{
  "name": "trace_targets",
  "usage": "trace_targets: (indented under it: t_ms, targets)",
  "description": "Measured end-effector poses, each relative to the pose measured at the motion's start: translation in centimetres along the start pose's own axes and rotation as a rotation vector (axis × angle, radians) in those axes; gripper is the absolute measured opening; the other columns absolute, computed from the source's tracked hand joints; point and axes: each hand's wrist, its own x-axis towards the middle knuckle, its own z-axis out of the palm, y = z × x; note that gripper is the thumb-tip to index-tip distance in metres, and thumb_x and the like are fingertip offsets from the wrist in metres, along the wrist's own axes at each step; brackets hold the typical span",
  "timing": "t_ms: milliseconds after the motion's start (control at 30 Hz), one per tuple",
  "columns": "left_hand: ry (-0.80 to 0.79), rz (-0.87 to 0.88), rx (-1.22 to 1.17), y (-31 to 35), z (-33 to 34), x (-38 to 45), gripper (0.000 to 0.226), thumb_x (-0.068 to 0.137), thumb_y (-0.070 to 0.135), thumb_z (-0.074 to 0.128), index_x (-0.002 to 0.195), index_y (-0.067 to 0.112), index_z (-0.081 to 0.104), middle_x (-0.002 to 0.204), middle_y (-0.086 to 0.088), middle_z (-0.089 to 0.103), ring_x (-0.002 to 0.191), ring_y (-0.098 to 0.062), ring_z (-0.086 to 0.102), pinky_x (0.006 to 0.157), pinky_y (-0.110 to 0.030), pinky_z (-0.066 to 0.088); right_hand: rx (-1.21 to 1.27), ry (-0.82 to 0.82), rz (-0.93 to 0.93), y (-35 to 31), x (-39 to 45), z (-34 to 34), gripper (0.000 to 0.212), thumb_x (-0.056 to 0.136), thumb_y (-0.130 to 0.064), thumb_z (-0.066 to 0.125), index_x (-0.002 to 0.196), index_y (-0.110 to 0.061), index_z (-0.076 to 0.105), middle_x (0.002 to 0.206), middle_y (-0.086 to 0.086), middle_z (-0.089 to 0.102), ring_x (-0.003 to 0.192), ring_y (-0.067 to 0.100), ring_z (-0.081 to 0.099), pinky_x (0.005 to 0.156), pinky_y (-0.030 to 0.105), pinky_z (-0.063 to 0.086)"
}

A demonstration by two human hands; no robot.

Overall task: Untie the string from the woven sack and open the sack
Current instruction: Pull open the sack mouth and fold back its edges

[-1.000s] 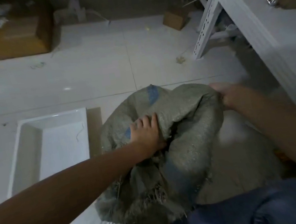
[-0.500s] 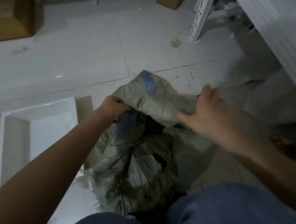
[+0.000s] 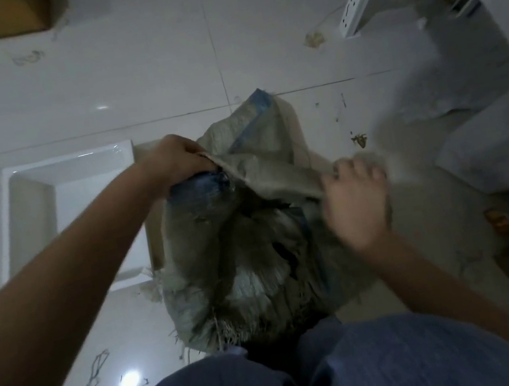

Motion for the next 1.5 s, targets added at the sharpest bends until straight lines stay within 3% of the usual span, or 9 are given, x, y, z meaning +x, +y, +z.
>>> trace_targets:
  t_ms: [167,300,433,567,667,933,1167,1333,1500]
  targets:
    - [-0.313,0.021,0.146,-2.3,-3.9,-0.8,0.034,0.061,0.049,0.078,0.079,0.021,0.069,0.087,0.000,0.067,0.090,-0.019,0.060,0.088,-0.033,0.047,0.925,-0.431,0.202,6.8,3.9,-2.8,0.019,0.081,-0.003,0.065,0.090,-0.018,0.073,0.103,0.013,0.071,0.087,0.023,0.064,0.085,0.032,0.052]
    - [-0.469,-0.079,-0.471,-4.8,-4.5,0.0,0.079,0.024,0.052,0.090,0.085,0.005,0.074,0.089,-0.009,0.077,0.077,-0.019,0.074,0.063,-0.025,0.060,1.673,-0.838,0.233,9.7,5.3,-1.3,0.047,0.055,-0.014,0.084,0.100,-0.005,0.074,0.099,0.011,0.074,0.080,0.016,0.073,0.069,0.024,0.061]
    - [-0.218,-0.240,-0.651,-5.2,-3.6,1.9,0.025,0.092,0.026,0.051,0.088,0.005,0.063,0.075,-0.004,0.072,0.055,-0.017,0.070,0.043,-0.018,0.055,1.817,-0.782,0.353,9.5,7.2,0.1,0.015,0.050,-0.019,0.071,0.060,-0.011,0.077,0.062,-0.001,0.075,0.061,0.009,0.072,0.054,0.018,0.056]
    - [-0.001,-0.467,-0.547,-7.0,-1.8,3.8,0.029,0.097,0.018,0.039,0.075,0.006,0.053,0.056,-0.010,0.058,0.034,-0.012,0.059,0.050,-0.018,0.052,1.572,-0.697,0.658,6.8,8.4,2.6,0.022,0.058,-0.011,0.067,0.037,-0.007,0.066,0.041,0.000,0.063,0.051,0.012,0.069,0.042,0.018,0.049]
    - [0.027,-0.506,-0.209,-7.8,0.4,5.0,0.051,0.083,0.037,0.057,0.115,-0.003,0.057,0.108,-0.024,0.061,0.096,-0.033,0.065,0.097,-0.043,0.046,1.488,-0.821,0.808,5.3,8.7,4.7,0.047,0.093,-0.014,0.052,0.049,-0.003,0.068,0.054,0.013,0.065,0.050,0.021,0.063,0.037,0.019,0.048]
    - [0.141,0.455,0.890,-5.0,9.9,2.4,0.089,0.083,0.054,0.054,0.152,0.020,0.009,0.156,-0.013,0.022,0.146,-0.032,0.018,0.116,-0.054,0.016,1.389,-0.786,0.793,3.0,10.0,3.5,0.036,0.100,-0.017,0.041,0.070,-0.004,0.055,0.069,0.010,0.054,0.052,0.020,0.053,0.033,0.017,0.043]
    - [0.289,0.445,0.784,-3.2,8.1,4.9,0.040,0.092,0.022,0.045,0.130,0.010,0.042,0.112,-0.015,0.061,0.091,-0.038,0.064,0.066,-0.039,0.043,0.696,0.499,0.178,1.6,3.9,-1.3,0.032,0.079,-0.031,0.057,0.094,-0.003,0.052,0.090,0.006,0.047,0.083,0.017,0.045,0.072,0.031,0.040]
    - [0.438,0.466,0.827,-3.0,7.2,3.8,0.047,0.095,0.021,0.037,0.142,0.019,0.032,0.102,-0.013,0.064,0.080,-0.035,0.065,0.057,-0.032,0.033,0.355,0.081,0.287,-2.9,-3.7,4.7,0.085,0.061,-0.062,0.062,0.113,0.004,0.052,0.112,0.023,0.058,0.103,0.039,0.058,0.087,0.052,0.047]
    - [0.474,0.478,0.736,-4.5,5.1,3.2,0.036,0.092,0.017,0.043,0.126,0.009,0.055,0.101,-0.021,0.060,0.083,-0.037,0.062,0.059,-0.038,0.045,0.321,-0.077,0.311,-1.7,-1.0,7.2,0.062,0.059,-0.019,0.079,0.112,0.003,0.054,0.108,0.024,0.061,0.094,0.040,0.063,0.077,0.043,0.051]
